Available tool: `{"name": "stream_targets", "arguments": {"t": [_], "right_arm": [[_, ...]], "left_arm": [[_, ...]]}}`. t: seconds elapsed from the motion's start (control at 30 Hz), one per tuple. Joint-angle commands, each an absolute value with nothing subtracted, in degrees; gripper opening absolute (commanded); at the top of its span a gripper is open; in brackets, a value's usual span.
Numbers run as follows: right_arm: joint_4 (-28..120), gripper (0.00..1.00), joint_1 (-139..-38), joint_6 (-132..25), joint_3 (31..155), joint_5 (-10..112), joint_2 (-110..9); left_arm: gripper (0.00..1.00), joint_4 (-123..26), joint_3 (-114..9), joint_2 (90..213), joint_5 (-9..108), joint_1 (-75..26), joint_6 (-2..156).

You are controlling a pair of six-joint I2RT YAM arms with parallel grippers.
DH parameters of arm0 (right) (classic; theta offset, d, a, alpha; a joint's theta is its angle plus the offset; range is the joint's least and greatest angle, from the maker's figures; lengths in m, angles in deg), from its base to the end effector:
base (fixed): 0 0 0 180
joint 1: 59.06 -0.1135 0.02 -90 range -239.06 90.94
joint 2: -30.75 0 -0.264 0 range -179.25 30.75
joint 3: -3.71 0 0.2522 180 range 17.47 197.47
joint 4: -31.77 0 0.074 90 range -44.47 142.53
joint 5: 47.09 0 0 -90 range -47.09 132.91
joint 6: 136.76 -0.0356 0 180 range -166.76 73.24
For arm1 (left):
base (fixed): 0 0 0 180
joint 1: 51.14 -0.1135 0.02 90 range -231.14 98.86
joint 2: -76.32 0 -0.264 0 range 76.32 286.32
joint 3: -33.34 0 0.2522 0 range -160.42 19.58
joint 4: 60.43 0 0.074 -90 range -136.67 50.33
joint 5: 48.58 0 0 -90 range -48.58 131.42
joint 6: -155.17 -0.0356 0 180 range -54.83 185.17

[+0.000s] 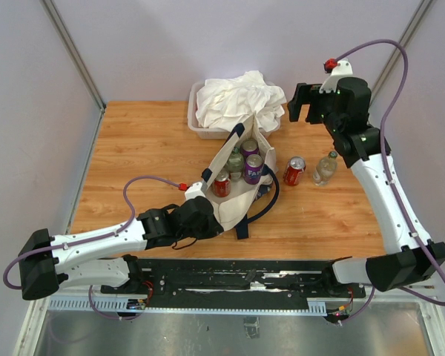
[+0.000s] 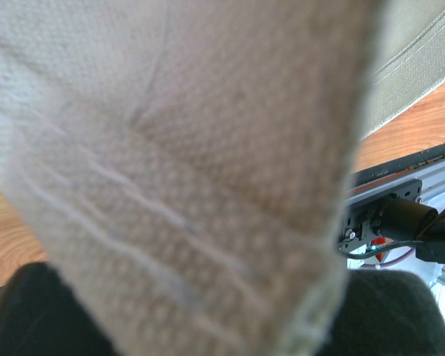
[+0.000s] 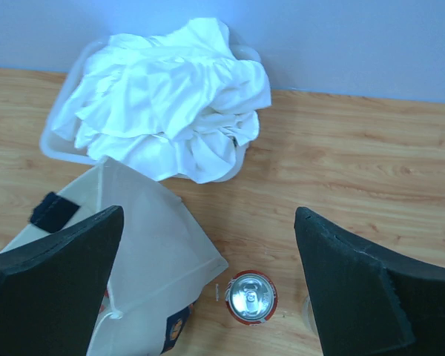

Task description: Take the beverage out of the canvas bag

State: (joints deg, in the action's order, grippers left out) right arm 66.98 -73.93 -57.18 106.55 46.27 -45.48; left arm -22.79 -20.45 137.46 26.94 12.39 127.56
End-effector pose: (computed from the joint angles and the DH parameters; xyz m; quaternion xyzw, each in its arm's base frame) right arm 0.2807 0.0767 0.4665 -0.0485 0.7565 0.1644 0.6311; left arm 0.1058 -0.1924 0.2358 -0.0391 0.9169 -0.2853 0.2763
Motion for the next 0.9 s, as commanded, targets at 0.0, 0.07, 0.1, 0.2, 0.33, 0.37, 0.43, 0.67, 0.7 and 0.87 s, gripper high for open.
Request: {"name": "stream_targets", "arguments": {"t": [0.0,0.07,0.1,0.2,0.33,0.37,0.43,0.67,0.7,0.87], "right_arm": [[72.86,0.98,-76.21,-55.47,110.05,54.49,-46.11],[74.3,0.99,-81.06,-50.56,110.37,49.07,-45.81],[74.57,0.99,-85.7,-47.47,110.3,44.72,-45.59],[74.14,1.0,-94.37,-41.02,109.46,35.86,-45.04],[74.29,0.99,-97.01,-43.78,108.36,37.87,-45.29],[74.72,1.0,-97.1,-45.15,108.23,39.05,-45.58],[75.62,0.99,-97.16,-46.95,107.63,39.77,-46.34],[77.59,0.94,-98.01,-49.08,104.9,42.85,-49.93],[77.19,0.93,-98.58,-48.93,104.52,43.29,-50.16],[77.48,0.8,-101.56,-48.07,104.31,42.52,-52.78]], "left_arm": [[0.0,-21.72,-19.49,136.81,27.27,12.53,128.06],[0.0,-21.67,-19.38,136.78,27.22,12.52,128.06],[0.0,-21.67,-19.3,136.71,27.26,12.56,128.1],[0.0,-21.75,-18.96,136.54,27.26,12.58,128.34],[0.01,-21.81,-18.85,136.43,27.18,12.58,128.46],[0.0,-21.73,-18.83,136.36,27.13,12.52,128.53],[0.0,-21.79,-18.87,136.41,27.1,12.58,128.54],[0.0,-22.1,-18.76,136.86,27.44,12.58,128.39],[0.0,-22.19,-18.66,136.87,27.44,12.57,128.37],[0.01,-22.38,-18.73,136.91,27.37,12.56,128.48]]}}
